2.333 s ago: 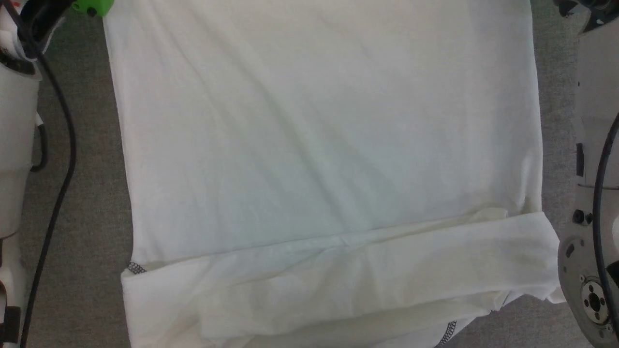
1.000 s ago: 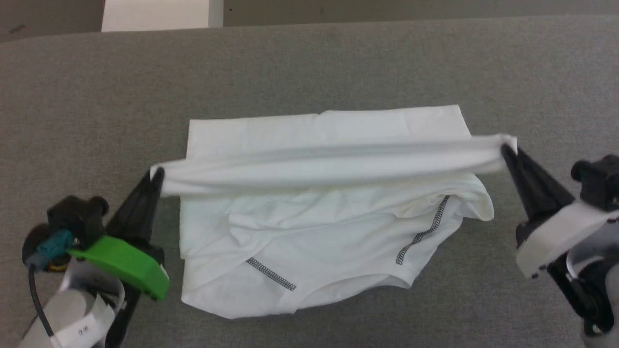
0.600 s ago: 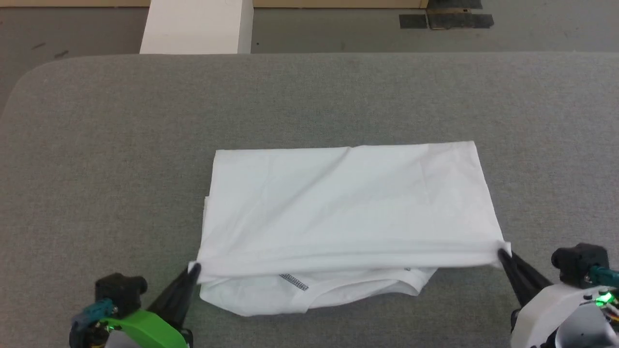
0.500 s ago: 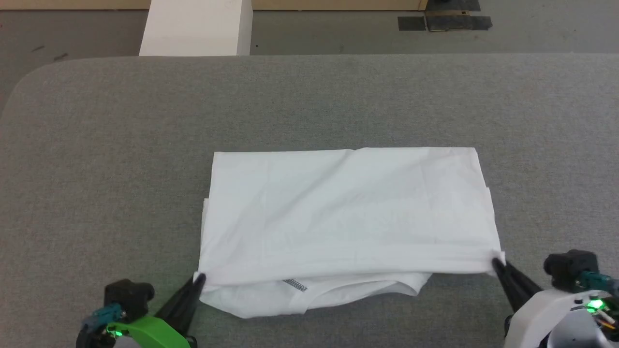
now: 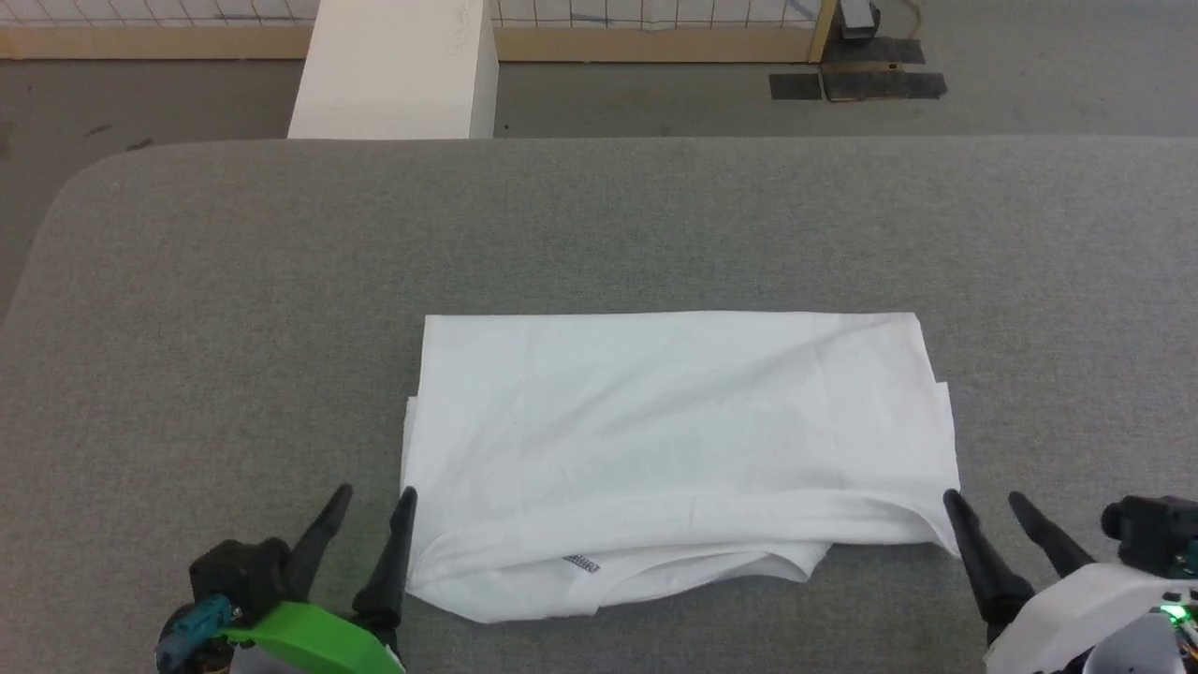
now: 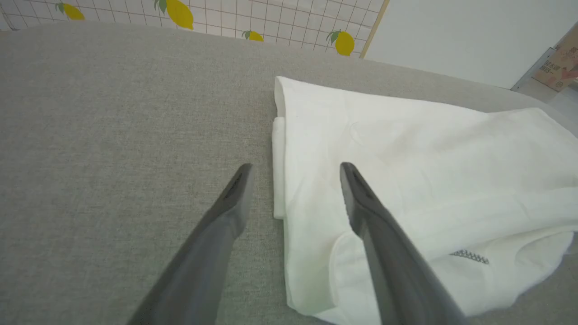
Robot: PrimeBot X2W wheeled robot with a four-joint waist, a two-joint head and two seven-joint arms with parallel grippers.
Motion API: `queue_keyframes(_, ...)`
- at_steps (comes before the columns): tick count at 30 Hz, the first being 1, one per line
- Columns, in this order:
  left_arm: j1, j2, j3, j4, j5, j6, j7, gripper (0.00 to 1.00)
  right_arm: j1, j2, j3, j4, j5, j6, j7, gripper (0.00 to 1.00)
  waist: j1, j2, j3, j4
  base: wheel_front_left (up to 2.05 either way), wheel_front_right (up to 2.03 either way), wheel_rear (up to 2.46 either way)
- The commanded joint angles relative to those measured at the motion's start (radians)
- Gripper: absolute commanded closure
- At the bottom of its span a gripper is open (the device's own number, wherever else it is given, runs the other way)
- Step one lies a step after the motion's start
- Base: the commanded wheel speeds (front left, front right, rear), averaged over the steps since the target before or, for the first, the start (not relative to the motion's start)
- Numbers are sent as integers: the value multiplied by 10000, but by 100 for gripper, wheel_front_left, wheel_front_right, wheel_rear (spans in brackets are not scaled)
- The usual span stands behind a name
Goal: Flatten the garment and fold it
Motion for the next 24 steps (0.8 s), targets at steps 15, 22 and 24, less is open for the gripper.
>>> queue_keyframes(15,-2099,-1740,2107,609,2145,565,-694,0,-1973,398,-1080,1906,-61,-15,-386,0,1,0,-276,329,0,0,0)
queue_keyframes(22,-2292,-2230,3114,964,2970,296,-696,0,-3381,400,-1070,4178,-123,-15,540,0,1,0,-76,207,0,0,0)
queue_keyframes(24,-2273,-2348,3280,998,3195,189,-696,0,-3658,400,-1030,4669,-168,-15,831,0,1,0,-53,219,0,0,0)
